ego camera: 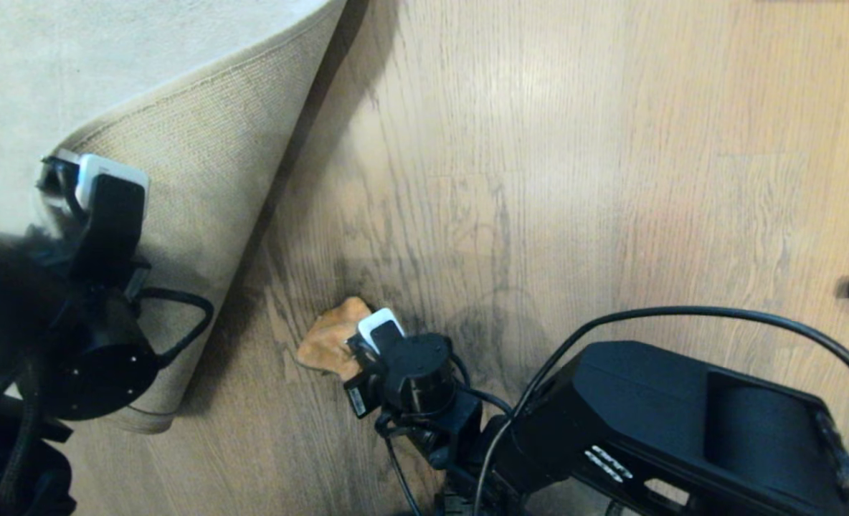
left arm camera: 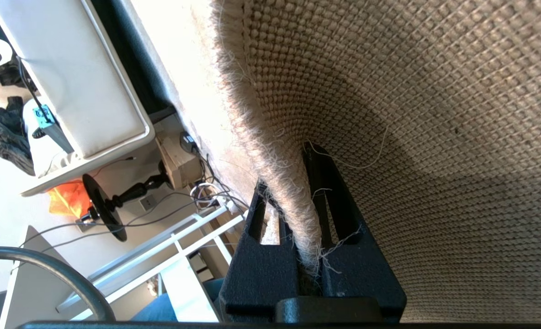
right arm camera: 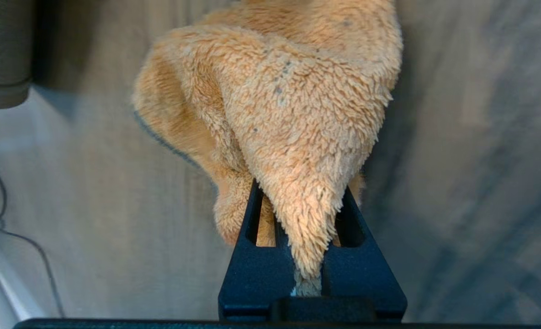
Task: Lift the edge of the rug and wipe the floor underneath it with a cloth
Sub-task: Wipe the floor under the carpet with a rag
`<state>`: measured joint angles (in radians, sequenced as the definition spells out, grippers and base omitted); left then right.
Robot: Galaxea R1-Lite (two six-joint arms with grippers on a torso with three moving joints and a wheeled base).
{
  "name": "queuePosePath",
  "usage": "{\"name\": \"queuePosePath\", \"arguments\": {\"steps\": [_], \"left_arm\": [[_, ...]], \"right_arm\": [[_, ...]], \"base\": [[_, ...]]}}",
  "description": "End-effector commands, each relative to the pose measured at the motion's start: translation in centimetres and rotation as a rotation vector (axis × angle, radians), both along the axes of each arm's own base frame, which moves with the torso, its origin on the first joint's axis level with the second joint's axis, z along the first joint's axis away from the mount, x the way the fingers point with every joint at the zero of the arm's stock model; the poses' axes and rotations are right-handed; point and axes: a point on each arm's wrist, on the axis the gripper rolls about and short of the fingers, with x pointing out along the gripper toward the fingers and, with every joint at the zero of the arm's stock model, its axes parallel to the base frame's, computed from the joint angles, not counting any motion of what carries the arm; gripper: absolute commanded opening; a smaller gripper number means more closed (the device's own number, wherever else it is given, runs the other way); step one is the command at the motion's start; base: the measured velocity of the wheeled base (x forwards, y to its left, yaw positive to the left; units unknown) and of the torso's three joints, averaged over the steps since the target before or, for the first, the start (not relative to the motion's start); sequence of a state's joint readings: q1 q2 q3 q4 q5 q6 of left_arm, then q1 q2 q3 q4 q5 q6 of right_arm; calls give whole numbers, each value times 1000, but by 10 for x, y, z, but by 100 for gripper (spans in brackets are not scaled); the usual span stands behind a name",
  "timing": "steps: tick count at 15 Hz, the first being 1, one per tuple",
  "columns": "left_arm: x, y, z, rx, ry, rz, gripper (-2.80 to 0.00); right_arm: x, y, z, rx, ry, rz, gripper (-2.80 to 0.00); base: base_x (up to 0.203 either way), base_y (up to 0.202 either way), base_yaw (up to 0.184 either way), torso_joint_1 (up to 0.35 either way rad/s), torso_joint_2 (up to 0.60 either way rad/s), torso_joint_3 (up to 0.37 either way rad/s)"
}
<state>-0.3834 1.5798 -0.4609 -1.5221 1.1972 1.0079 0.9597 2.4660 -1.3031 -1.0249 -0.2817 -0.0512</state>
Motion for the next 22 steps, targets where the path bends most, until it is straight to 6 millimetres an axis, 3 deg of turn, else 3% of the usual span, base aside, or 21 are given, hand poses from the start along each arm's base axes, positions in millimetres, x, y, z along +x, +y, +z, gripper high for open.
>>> {"name": "queuePosePath", "arguments": {"steps": [1, 9, 13, 15, 17, 22], "left_arm": [[-2, 1, 2, -15, -34, 7, -280], [-3, 1, 1, -13, -27, 7, -280], [-3, 1, 0, -13, -27, 5, -280], [-3, 1, 0, -13, -27, 5, -280], [-2, 1, 0, -13, -27, 7, -280], [-3, 1, 1, -14, -30, 7, -280]], "right_arm": [[9, -12, 5, 1, -5, -32, -280], [44, -54, 31, 9, -41, -143, -280], [45, -65, 34, -5, -36, -156, -280], [33, -56, 30, -17, -28, -122, -280], [7, -34, 25, -30, -20, -46, -280], [-57, 15, -11, -87, 21, 134, -280]], "base": [[0, 0, 0, 0, 0, 0], [0, 0, 0, 0, 0, 0], [0, 0, 0, 0, 0, 0], [0, 0, 0, 0, 0, 0], [0, 0, 0, 0, 0, 0], [0, 0, 0, 0, 0, 0]]}}
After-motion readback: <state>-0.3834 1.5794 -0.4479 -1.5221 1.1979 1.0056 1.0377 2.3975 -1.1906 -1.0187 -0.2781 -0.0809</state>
